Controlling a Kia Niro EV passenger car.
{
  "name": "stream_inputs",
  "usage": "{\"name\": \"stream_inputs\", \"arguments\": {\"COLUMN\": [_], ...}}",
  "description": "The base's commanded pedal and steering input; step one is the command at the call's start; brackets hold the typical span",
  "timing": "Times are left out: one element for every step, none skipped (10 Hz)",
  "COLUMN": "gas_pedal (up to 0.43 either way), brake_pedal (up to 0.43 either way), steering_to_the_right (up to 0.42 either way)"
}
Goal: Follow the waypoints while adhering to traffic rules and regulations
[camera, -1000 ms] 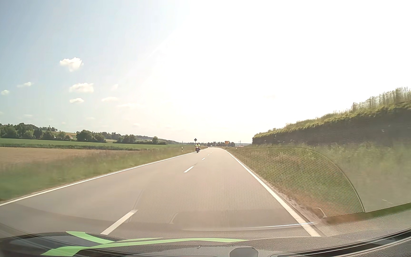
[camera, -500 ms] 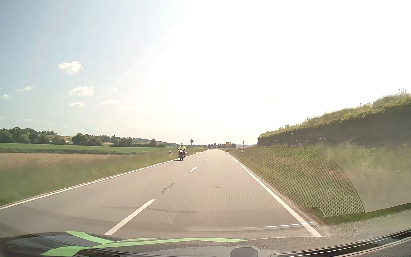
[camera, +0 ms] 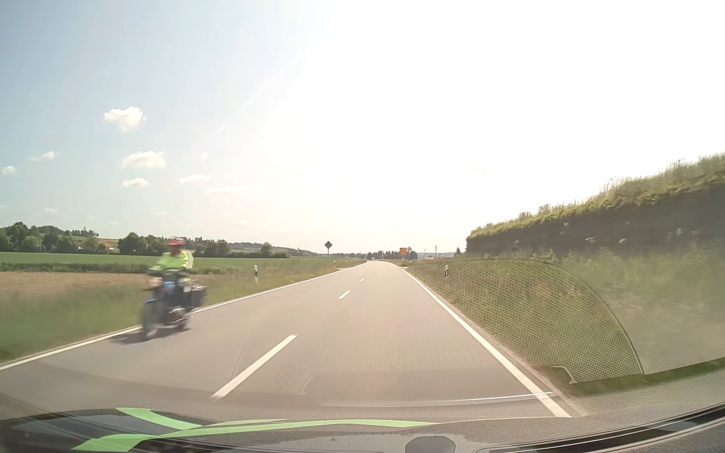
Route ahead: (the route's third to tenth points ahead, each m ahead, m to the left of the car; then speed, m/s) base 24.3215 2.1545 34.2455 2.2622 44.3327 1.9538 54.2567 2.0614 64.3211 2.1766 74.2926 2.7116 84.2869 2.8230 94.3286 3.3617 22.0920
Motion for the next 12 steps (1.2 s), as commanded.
{"name": "stream_inputs", "arguments": {"gas_pedal": [0.157, 0.157, 0.157, 0.157, 0.169, 0.169, 0.169, 0.169, 0.169, 0.169, 0.150, 0.130], "brake_pedal": [0.000, 0.000, 0.000, 0.000, 0.000, 0.000, 0.000, 0.000, 0.000, 0.000, 0.000, 0.000], "steering_to_the_right": [-0.002, -0.002, -0.002, -0.001, -0.001, -0.002, -0.002, -0.001, -0.002, -0.002, -0.002, -0.002]}}
